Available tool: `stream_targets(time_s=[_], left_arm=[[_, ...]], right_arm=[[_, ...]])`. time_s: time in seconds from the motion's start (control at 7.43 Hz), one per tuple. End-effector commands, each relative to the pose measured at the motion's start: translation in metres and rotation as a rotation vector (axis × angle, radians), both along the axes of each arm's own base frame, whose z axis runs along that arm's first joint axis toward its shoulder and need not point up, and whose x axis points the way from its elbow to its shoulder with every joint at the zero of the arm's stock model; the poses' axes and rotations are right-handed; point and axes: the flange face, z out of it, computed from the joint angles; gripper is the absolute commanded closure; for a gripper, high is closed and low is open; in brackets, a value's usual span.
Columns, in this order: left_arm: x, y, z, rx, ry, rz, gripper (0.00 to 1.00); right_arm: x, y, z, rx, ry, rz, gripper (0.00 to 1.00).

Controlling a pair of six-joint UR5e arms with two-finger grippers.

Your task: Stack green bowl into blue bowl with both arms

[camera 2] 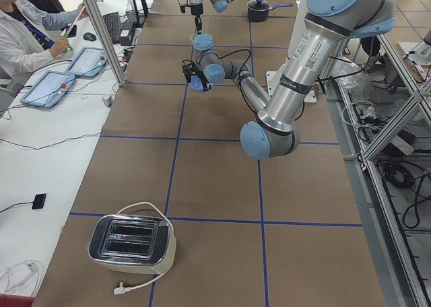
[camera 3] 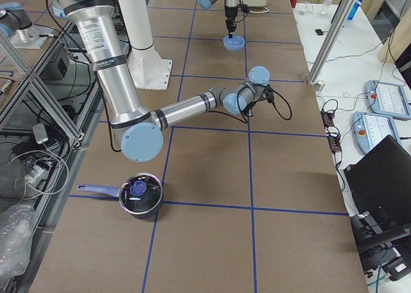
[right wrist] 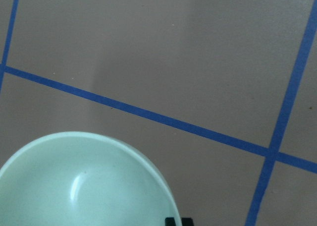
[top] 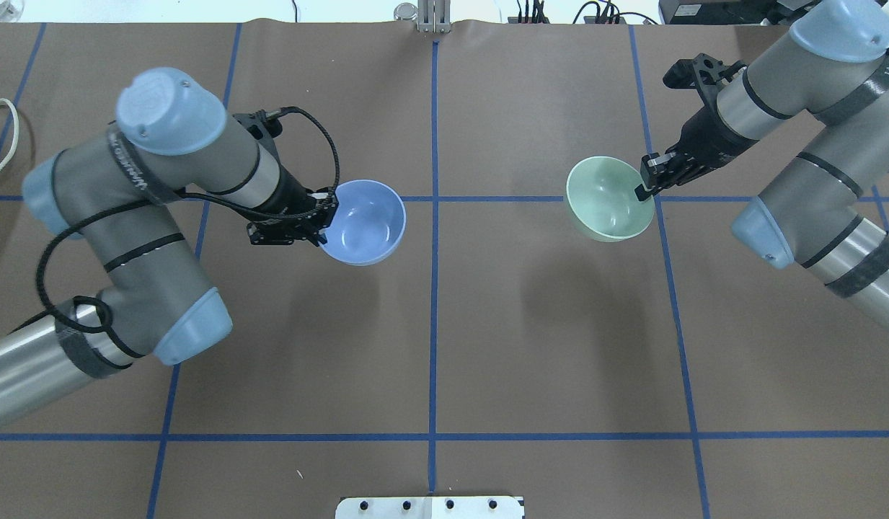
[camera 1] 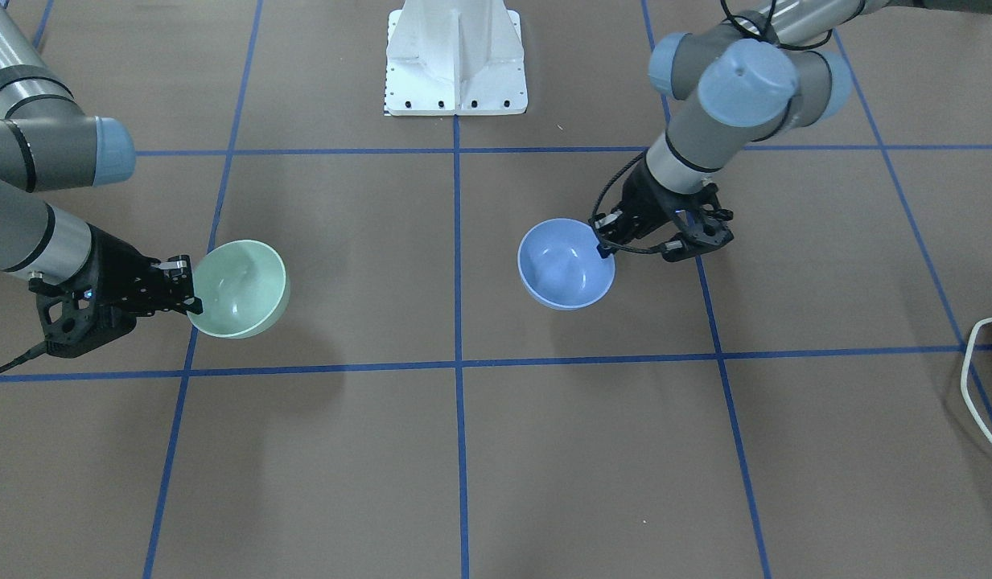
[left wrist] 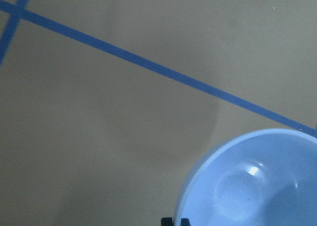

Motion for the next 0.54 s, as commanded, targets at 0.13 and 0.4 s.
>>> stream_targets(time_s=[0.13,0.4], left_arm=[[0.090,0.017,-0.039,-0.022,-0.034,-0.012,0.93],[0.110,0.018,-0.025,-0.008,-0.021,-0.003,0.93]], right_arm=[[-0.007,0.008,-0.077,-0.031,0.040,0.030,1.00],[-0.023,0.023,-0.132,-0.041,0.062,0.032,1.00]])
